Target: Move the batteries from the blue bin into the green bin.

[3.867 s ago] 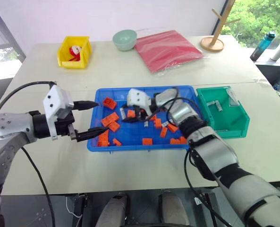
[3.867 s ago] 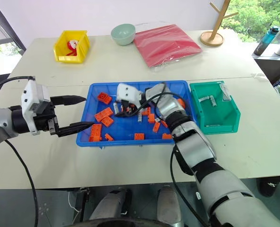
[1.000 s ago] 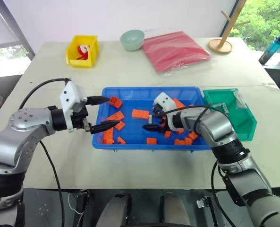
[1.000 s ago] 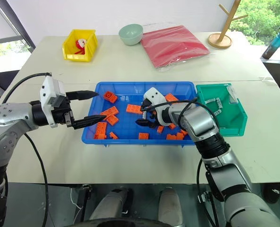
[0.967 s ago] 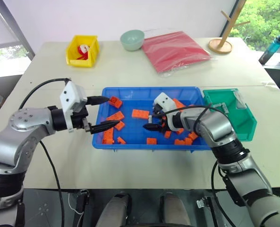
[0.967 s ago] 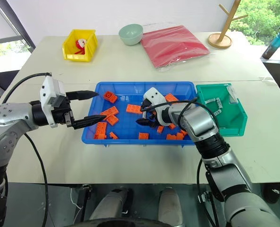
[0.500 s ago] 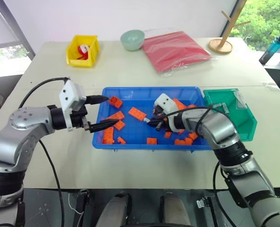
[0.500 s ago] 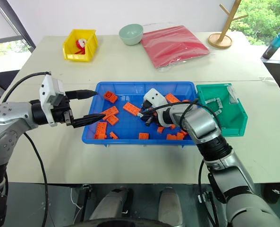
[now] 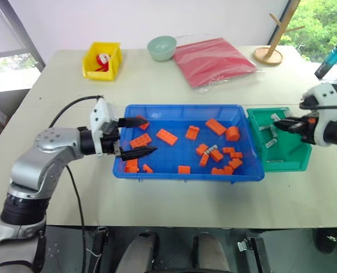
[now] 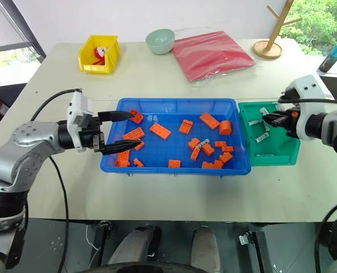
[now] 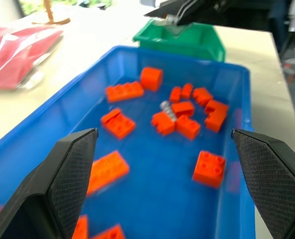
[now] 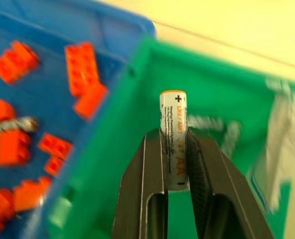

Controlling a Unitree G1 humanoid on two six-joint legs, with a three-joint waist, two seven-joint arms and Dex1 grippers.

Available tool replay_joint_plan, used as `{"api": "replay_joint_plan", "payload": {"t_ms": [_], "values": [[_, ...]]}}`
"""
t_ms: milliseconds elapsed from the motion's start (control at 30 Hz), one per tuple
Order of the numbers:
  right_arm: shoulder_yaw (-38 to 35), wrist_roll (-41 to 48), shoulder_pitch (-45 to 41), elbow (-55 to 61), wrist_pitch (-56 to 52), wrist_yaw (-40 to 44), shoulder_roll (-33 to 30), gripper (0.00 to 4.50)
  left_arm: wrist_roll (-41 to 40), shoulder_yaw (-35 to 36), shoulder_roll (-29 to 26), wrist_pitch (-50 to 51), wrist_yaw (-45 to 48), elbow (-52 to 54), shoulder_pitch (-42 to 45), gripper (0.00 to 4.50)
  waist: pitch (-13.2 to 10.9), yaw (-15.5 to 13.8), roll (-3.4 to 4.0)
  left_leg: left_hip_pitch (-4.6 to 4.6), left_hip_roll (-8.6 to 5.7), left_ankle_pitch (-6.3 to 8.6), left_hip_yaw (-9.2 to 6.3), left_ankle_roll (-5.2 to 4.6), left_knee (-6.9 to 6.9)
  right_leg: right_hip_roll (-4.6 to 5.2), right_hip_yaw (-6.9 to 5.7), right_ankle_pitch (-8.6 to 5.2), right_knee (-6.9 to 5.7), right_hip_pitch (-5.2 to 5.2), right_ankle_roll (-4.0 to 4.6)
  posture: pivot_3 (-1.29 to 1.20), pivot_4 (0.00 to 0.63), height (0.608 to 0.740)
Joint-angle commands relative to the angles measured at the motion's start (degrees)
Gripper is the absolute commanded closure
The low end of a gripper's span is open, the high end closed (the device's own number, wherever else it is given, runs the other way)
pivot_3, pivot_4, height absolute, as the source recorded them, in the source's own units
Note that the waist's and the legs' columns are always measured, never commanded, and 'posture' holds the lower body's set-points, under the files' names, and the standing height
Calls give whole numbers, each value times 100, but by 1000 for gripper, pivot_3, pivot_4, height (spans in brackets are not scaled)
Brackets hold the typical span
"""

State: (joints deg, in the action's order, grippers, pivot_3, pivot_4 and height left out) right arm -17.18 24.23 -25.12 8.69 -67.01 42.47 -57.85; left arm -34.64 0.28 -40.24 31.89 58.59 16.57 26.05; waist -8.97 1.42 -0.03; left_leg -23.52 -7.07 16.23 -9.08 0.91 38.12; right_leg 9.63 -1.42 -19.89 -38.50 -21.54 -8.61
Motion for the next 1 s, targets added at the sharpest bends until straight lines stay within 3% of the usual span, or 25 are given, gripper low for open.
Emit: {"api": "replay_joint_plan", "payload": {"t_ms": [33,167,367,500,633,767,1000], "values": [[-183,-184,124,74,365,-265,-5,3047,103,-61,60,-178,52,-27,169,0,0,-9,0,0,0,0,0,0,1,0,0,0,1,0,0,0,150,717],[109,-321,-26,-73,872,-153,-196,1191,179,-99,47,-266,143,-112,217,0,0,-32,0,0,-2,0,-2,0,2,1,0,0,6,3,0,0,150,717],[1292,-497,-1090,-374,2420,1303,-511,1191,191,-21,-38,-272,236,-143,232,0,-2,30,2,1,1,0,-2,0,0,-3,-1,0,16,2,0,0,150,717],[2664,-798,-2218,-722,3362,2788,-91,1191,249,-51,-42,-304,245,-170,256,0,-3,112,-2,2,2,0,-16,0,1,-6,-10,0,28,14,-1,0,150,717],[3688,-1467,-2747,-1452,4346,3728,336,1191,271,-40,-19,-291,146,-71,231,0,-5,106,-4,0,1,0,-22,0,0,-7,-14,0,28,14,-1,0,150,717],[4360,-2216,-3121,-2321,5124,4107,761,1191,201,97,-67,-193,2,148,78,0,-9,100,-11,-6,-9,0,-40,0,5,-4,-14,0,27,14,-1,0,150,717],[4722,-3002,-3546,-3537,5887,4281,1408,1191,58,382,-181,6,-260,535,-250,0,-9,128,-11,-6,-5,0,-41,1,2,-8,-15,0,21,7,-1,0,150,717]]}}
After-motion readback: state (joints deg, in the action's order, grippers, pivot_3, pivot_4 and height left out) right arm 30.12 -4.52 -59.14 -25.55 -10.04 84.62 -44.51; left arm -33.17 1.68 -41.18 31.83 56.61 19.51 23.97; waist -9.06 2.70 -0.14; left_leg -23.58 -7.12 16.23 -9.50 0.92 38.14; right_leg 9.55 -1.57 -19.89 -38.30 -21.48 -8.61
